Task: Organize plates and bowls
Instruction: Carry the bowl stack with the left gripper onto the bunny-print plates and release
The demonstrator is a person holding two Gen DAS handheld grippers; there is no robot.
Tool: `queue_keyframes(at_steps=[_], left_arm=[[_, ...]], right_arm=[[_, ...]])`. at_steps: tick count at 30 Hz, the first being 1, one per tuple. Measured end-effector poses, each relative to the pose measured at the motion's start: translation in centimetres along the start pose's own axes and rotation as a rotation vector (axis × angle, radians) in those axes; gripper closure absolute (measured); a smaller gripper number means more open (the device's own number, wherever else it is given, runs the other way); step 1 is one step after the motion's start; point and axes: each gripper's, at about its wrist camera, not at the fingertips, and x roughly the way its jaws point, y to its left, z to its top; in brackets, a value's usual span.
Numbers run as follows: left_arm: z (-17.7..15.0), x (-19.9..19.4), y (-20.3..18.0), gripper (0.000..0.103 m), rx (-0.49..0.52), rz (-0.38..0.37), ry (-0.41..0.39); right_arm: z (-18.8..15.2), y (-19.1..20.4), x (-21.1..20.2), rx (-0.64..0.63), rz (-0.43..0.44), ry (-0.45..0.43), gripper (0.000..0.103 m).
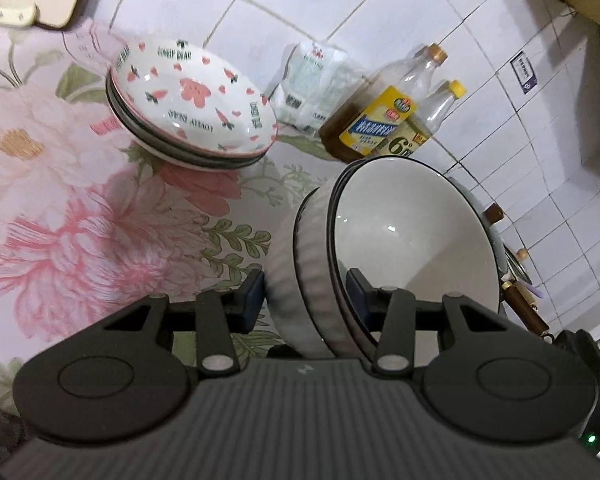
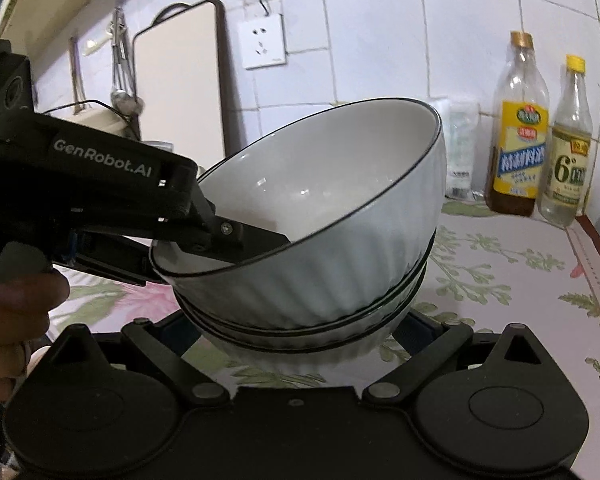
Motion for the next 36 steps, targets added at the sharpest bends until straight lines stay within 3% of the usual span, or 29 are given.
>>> queue_keyframes(at_steps=[7,16,30,36], left_arm=[[1.8,-3.1,-1.0,0.06,0.021,0.031,-0.025],[5.7,-4.3,-0.7,0.06,0.023,0.072,-0.036],[13.2,-1.7,3.0,0.06,-0.01,0.099,-0.082],[15.0,1.1,4.8,0.059,-0.043,0.137,-0.065]], right_arm=[[2.8,1.5,-0.9,-0.032,0.049,-0.007,0.002],[5.8,2.6,0.3,0.015,0.073,-0.041,0.002],[11.8,2.3,7.9,-0.023,0.109,-0.025,0.002],[12.9,0.8,12.1,-0.012,0.155,0.032,0.002]])
